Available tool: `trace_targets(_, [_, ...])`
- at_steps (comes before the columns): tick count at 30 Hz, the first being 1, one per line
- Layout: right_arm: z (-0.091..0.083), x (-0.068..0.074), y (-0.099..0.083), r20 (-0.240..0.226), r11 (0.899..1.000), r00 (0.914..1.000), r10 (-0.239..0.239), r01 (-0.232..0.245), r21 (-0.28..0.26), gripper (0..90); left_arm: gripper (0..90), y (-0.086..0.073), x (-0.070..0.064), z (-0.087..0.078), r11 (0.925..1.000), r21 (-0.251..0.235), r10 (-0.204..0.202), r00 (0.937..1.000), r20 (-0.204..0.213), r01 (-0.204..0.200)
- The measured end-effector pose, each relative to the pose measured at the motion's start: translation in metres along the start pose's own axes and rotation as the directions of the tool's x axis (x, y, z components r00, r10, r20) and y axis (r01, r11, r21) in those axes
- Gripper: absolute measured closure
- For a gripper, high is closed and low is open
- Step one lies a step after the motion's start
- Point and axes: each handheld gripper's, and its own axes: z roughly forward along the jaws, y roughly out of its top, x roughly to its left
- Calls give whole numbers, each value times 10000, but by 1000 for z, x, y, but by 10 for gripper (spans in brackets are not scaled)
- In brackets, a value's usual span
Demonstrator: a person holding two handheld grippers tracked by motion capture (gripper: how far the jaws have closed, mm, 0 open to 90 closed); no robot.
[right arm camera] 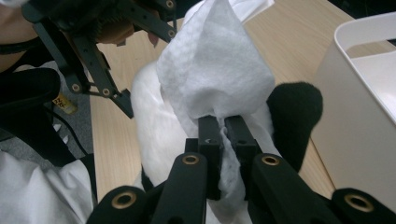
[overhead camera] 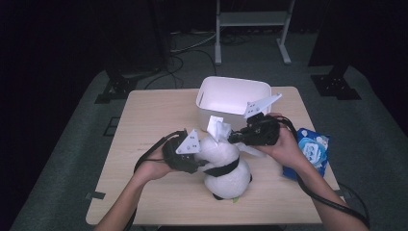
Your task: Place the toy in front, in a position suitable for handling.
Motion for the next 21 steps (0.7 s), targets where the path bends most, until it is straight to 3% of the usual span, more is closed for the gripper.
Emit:
trace_targets(5, [3, 6, 13, -48, 9993, 9994, -331, 332, 191, 863, 405, 5, -1, 1, 9999, 46, 94, 9999, 47, -95])
trace_targets(8, [8, 11, 24, -28, 9963, 9970, -776, 776, 376, 862, 404, 8, -2, 2, 9998, 78, 175, 9998, 108, -176])
trace_targets(12, [15, 14, 25, -31, 9938, 9966, -828, 828, 748, 865, 380, 6, -1, 3, 9998, 145, 97, 9997, 219, -100])
trace_targets(16, [15, 14, 21, -83, 9932, 9968, -791, 796, 849, 865, 300, 4, 0, 3, 9993, -50, -364, 9982, 476, 367])
trace_targets(17, [13, 14, 18, -48, 9934, 9973, -735, 737, 884, 866, 269, 3, 1, 3, 9967, -268, -744, 9956, 572, 761])
trace_targets(18, [13, 14, 18, -48, 9934, 9973, -735, 737, 884, 866, 241, 3, 1, 3, 9967, -268, -744, 9956, 572, 761])
trace_targets(21, [9, 13, 15, -94, 9931, 9974, -718, 724, 921, 865, 184, 2, 4, 0, 9880, -636, -1351, 9871, 860, 1407])
